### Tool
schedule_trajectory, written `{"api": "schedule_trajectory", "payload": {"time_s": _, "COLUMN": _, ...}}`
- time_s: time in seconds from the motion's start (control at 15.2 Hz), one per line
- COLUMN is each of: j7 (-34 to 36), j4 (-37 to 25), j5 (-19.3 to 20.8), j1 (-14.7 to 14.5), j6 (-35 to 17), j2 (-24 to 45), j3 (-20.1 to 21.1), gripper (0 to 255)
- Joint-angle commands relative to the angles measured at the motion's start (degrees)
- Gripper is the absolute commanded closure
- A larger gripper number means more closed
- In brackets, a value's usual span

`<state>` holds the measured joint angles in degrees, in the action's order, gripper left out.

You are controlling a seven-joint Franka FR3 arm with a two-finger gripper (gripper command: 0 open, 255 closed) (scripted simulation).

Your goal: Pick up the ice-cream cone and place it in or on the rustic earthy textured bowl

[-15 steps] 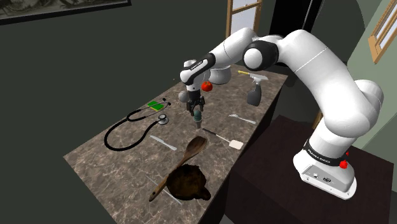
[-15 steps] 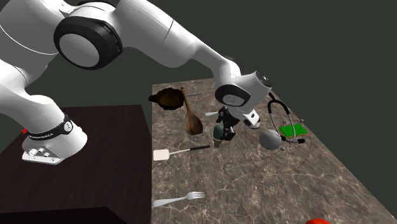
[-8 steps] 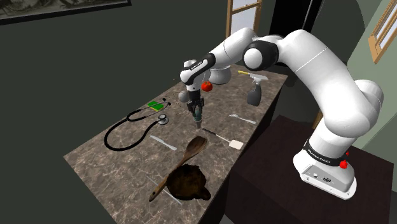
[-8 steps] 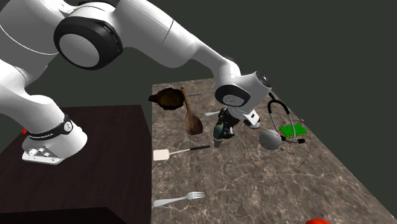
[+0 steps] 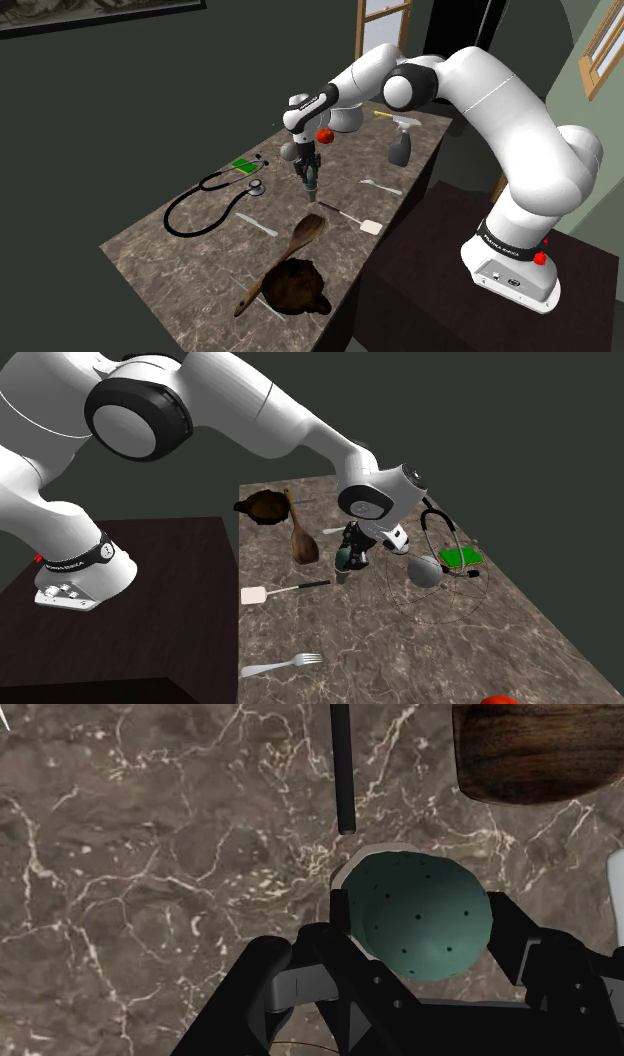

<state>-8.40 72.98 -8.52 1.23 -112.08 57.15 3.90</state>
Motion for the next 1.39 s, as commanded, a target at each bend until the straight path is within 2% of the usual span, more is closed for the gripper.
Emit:
{"api": "schedule_trajectory", "payload": {"time_s": 0.0, "j7": 0.05, "j4": 0.25, "j5": 0.00, "j1": 0.02, "j6": 0.34, "j2": -0.57, "j3": 0.01, "gripper": 255}}
{"api": "schedule_trajectory", "payload": {"time_s": 1.32, "j7": 1.45, "j4": 1.84, "j5": -0.03, "j1": 0.33, "j6": 8.66, "j2": -10.60, "j3": 0.17, "gripper": 255}}
